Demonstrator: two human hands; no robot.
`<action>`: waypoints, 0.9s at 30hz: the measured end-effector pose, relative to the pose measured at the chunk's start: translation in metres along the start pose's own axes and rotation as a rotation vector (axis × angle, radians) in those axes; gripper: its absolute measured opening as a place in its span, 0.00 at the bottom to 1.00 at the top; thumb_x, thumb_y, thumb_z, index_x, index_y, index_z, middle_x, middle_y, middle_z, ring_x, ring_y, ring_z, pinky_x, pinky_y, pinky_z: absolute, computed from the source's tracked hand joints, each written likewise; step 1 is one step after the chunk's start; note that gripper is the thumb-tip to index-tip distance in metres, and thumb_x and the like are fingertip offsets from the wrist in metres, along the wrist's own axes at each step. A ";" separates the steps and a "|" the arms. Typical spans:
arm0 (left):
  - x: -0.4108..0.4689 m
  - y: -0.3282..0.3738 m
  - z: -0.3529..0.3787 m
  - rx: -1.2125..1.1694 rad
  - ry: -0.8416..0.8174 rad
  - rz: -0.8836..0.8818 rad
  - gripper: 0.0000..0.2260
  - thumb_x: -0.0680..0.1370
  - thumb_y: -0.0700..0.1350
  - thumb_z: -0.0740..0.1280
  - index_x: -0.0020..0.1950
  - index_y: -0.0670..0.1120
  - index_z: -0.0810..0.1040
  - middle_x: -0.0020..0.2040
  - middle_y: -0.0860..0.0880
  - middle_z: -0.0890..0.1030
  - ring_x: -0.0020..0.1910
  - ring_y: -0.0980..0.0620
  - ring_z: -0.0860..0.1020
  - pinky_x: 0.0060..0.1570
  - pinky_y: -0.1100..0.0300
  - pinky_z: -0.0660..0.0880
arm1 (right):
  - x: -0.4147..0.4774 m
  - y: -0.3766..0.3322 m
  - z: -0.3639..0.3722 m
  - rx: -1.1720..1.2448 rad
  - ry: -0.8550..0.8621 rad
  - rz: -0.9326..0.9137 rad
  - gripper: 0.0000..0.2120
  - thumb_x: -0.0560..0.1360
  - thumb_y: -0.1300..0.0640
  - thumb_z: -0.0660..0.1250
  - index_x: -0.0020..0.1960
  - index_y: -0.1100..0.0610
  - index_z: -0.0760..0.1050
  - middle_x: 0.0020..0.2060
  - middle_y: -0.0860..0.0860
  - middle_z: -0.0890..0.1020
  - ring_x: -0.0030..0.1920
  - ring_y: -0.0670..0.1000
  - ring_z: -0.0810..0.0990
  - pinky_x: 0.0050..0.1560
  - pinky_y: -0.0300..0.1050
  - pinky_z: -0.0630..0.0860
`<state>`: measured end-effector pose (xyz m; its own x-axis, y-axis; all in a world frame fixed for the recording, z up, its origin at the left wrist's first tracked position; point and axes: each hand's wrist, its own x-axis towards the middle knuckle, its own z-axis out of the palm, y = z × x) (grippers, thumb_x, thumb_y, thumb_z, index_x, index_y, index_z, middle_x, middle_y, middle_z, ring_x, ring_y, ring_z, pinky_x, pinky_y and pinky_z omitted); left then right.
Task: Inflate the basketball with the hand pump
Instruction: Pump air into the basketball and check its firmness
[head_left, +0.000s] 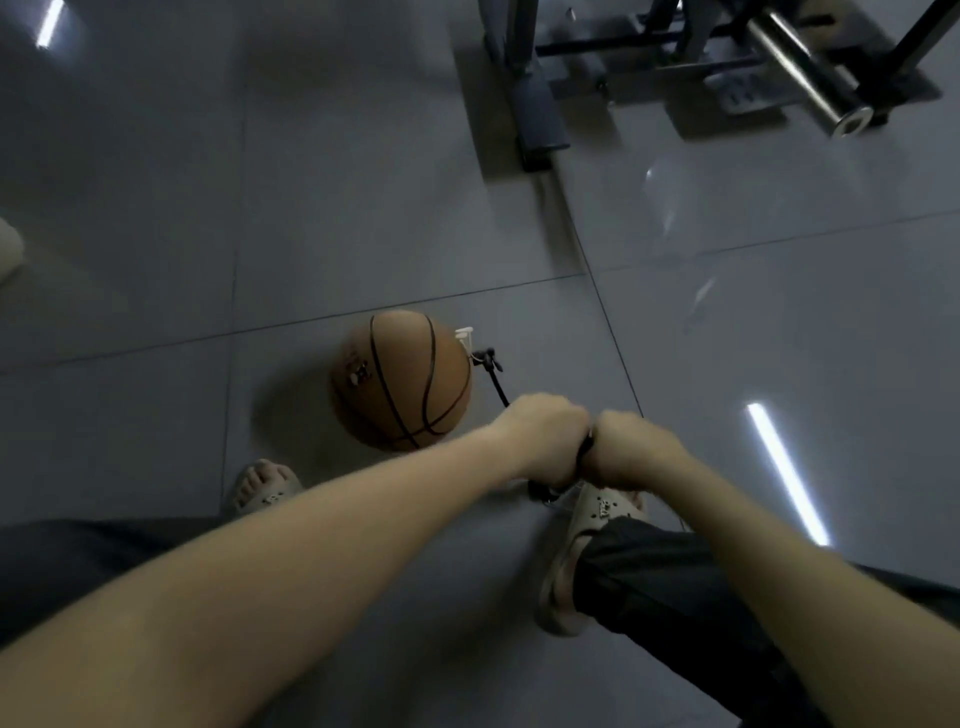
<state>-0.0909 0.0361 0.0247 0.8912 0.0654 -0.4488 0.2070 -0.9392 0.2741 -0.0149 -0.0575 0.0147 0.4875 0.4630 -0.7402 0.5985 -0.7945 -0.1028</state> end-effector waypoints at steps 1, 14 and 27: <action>0.004 -0.001 0.014 0.006 -0.007 0.013 0.03 0.73 0.45 0.70 0.41 0.48 0.77 0.43 0.46 0.83 0.43 0.43 0.82 0.39 0.54 0.76 | 0.003 0.002 0.011 0.022 0.015 0.006 0.08 0.72 0.49 0.68 0.40 0.53 0.74 0.35 0.50 0.79 0.35 0.50 0.79 0.37 0.46 0.79; -0.034 0.004 -0.081 0.026 -0.053 0.034 0.08 0.77 0.44 0.68 0.38 0.49 0.75 0.34 0.51 0.77 0.32 0.53 0.76 0.27 0.62 0.66 | -0.069 -0.022 -0.076 0.051 -0.113 0.039 0.11 0.75 0.49 0.72 0.44 0.57 0.79 0.31 0.51 0.76 0.27 0.49 0.71 0.28 0.41 0.70; 0.012 -0.008 0.031 -0.022 -0.062 -0.018 0.02 0.73 0.45 0.68 0.42 0.47 0.78 0.43 0.46 0.83 0.42 0.43 0.82 0.38 0.55 0.75 | 0.006 0.000 0.022 0.055 0.036 0.024 0.07 0.73 0.52 0.67 0.43 0.55 0.73 0.38 0.51 0.79 0.39 0.53 0.80 0.41 0.48 0.80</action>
<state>-0.0946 0.0344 -0.0092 0.8605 0.0609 -0.5058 0.2324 -0.9304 0.2833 -0.0261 -0.0639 -0.0041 0.5243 0.4570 -0.7185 0.5509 -0.8254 -0.1230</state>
